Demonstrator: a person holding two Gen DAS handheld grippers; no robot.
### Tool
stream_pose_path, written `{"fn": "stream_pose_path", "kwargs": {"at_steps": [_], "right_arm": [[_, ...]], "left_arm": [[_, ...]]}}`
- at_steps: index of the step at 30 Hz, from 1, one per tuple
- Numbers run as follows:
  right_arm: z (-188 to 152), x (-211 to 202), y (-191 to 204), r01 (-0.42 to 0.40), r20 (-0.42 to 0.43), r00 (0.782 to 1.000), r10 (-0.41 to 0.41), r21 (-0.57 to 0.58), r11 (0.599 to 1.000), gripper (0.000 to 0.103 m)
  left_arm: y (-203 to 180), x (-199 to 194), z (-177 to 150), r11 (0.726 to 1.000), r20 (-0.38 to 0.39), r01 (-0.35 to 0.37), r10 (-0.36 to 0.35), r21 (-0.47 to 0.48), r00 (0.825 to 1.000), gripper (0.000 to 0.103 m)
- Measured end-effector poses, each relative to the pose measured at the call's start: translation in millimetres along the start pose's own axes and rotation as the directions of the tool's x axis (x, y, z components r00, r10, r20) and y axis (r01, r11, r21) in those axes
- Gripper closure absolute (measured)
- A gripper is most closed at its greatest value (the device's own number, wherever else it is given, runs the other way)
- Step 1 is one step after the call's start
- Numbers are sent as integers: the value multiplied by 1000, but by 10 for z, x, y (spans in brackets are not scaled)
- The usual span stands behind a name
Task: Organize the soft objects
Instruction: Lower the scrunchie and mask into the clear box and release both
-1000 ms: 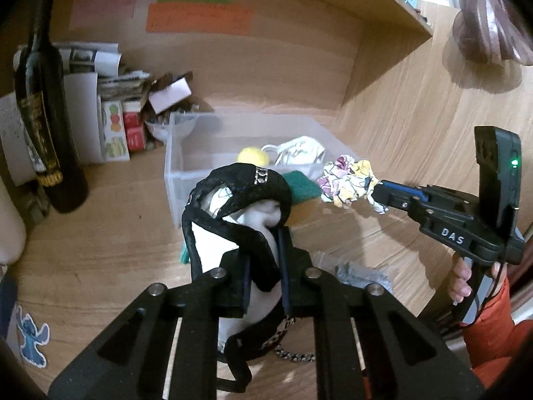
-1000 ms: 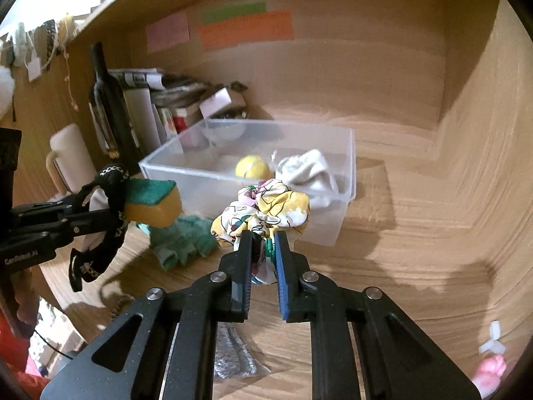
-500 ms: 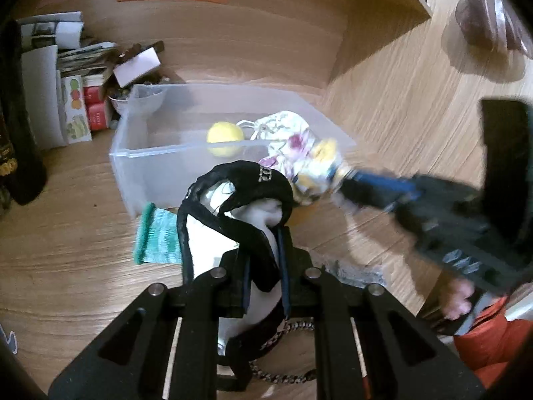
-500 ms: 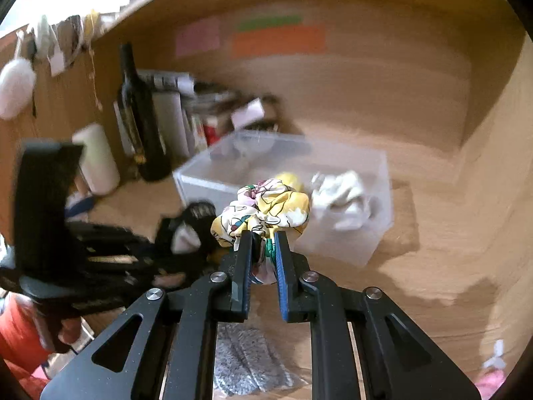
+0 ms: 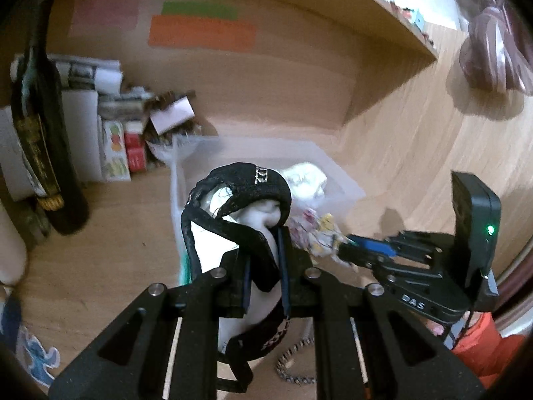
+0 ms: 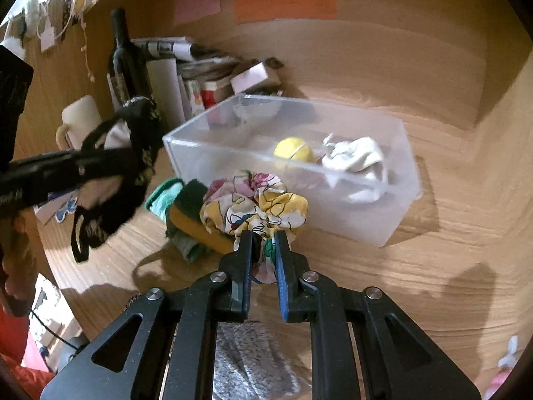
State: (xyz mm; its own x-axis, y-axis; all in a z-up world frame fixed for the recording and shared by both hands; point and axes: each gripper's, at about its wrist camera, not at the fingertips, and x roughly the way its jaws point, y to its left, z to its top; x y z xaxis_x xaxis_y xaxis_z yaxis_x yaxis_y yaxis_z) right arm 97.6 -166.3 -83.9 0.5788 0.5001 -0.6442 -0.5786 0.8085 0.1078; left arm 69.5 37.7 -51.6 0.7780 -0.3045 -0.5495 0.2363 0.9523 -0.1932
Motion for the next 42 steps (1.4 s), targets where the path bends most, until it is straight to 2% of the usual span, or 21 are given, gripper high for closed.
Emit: {"fn": "stream_pose_path", "kwargs": {"at_steps": [6, 12, 19, 24, 29, 35, 40, 42], "right_arm": [[116, -215, -58, 24, 65, 998, -24, 6, 1000, 91], [388, -389, -164, 45, 166, 985, -50, 32, 998, 91], [664, -349, -277, 64, 211, 975, -73, 51, 997, 91], [801, -163, -330, 80, 193, 977, -88, 47, 996, 91], [864, 112, -405, 75, 135, 988, -81, 52, 996, 91], [858, 441, -506, 83, 51, 995, -86, 58, 995, 91], [828, 652, -576, 93, -13, 996, -92, 63, 994, 91], [814, 694, -614, 83, -29, 996, -81, 71, 994, 87]], "left_arm": [[40, -74, 296, 1000, 68, -25, 24, 17, 997, 89], [68, 17, 567, 998, 121, -59, 55, 30, 991, 89], [69, 355, 772, 996, 110, -79, 74, 49, 991, 89], [98, 721, 848, 995, 63, -84, 80, 56, 995, 89], [176, 1133, 864, 997, -38, -70, 72, 41, 997, 89], [273, 1531, 818, 997, -170, -67, 70, 22, 983, 89], [306, 1680, 771, 998, -229, -62, 60, 1, 971, 89], [318, 1685, 768, 998, -237, -57, 53, -9, 970, 83]]}}
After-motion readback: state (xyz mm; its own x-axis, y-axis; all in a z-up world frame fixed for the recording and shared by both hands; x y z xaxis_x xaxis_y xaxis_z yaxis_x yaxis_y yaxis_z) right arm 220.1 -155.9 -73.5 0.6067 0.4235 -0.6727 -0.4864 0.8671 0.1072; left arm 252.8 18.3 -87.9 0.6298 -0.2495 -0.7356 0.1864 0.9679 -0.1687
